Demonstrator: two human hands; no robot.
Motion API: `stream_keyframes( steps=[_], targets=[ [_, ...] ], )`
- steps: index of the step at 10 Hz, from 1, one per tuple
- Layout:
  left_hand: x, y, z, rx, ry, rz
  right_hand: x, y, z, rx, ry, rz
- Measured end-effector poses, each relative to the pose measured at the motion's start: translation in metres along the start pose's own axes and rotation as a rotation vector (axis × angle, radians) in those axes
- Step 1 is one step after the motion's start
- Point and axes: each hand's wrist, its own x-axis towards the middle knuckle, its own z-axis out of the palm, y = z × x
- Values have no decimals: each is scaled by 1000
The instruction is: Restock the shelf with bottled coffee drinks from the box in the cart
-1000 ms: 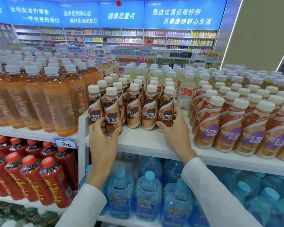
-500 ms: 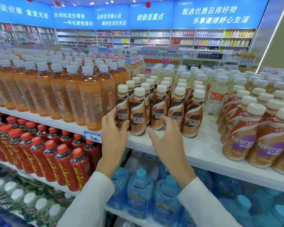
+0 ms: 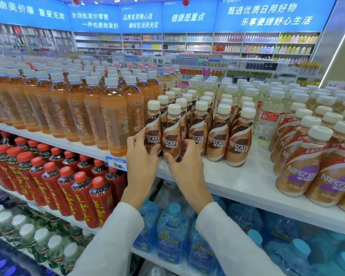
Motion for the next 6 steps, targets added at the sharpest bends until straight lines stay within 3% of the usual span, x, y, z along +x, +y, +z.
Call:
stream_keyframes(
  steps=[2,4,6],
  targets=[
    [-4,3,-3,-6,1,16,0,0,0,-1,7,-7],
    [-18,10,-3,-58,-4,-2,-6,7,-18,12,-110,-7],
    [-40,16,2,-62,2,-68,-24,30,-62,-74,7,46]
  ],
)
